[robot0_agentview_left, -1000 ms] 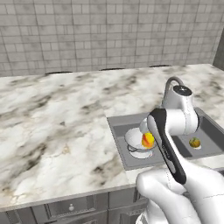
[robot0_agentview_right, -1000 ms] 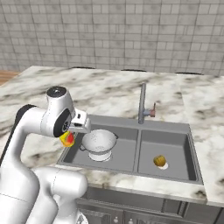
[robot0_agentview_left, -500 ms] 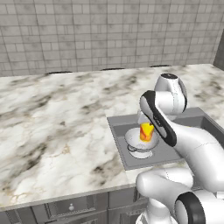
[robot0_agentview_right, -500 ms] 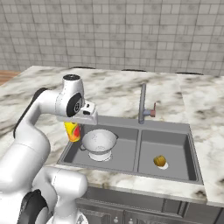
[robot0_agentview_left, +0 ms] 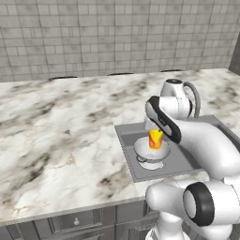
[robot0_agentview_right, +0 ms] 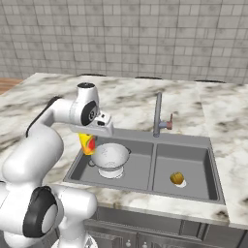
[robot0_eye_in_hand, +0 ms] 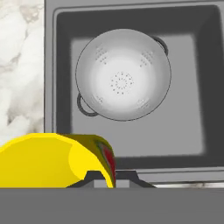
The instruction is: Pick the cup and colander and place them in the sink. Then turn on the water.
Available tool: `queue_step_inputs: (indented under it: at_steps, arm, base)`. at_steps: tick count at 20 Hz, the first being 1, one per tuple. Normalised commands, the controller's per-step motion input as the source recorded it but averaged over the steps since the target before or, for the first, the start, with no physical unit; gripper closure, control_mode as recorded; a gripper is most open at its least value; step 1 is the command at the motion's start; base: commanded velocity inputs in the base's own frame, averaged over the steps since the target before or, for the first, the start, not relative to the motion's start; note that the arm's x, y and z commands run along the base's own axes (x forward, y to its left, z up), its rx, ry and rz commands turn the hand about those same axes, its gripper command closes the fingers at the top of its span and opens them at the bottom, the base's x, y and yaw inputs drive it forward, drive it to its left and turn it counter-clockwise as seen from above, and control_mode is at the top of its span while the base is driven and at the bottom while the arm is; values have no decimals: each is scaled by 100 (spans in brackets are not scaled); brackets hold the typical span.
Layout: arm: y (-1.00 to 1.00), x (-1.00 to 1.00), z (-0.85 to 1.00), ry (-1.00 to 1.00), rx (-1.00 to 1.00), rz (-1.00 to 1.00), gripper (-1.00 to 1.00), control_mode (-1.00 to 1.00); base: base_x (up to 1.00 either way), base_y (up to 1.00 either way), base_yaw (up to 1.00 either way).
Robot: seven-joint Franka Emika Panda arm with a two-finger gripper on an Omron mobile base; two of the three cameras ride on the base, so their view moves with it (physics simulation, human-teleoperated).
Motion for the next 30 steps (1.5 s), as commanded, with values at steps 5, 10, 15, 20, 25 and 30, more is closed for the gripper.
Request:
queue_step_inputs:
  at_steps: [5, 10, 15, 20, 25, 30]
  arm:
    - [-3, 20, -30, -4, 0, -22, 100, -100]
    - [-11, 38, -31, -3, 0, -20, 100, -100]
    - [-1, 66, -22, 0, 0, -3, 100, -100]
    - [-8, 54, -10, 4, 2, 1, 100, -100]
    - [-21, 10, -14, 17, 4, 11, 100, -100]
    - [-3, 10, -33, 5, 4, 21, 100, -100]
  base:
    - [0, 0, 0]
    - [0, 0, 0]
    - [0, 0, 0]
    - [0, 0, 0]
    - [0, 0, 0]
    - [0, 0, 0]
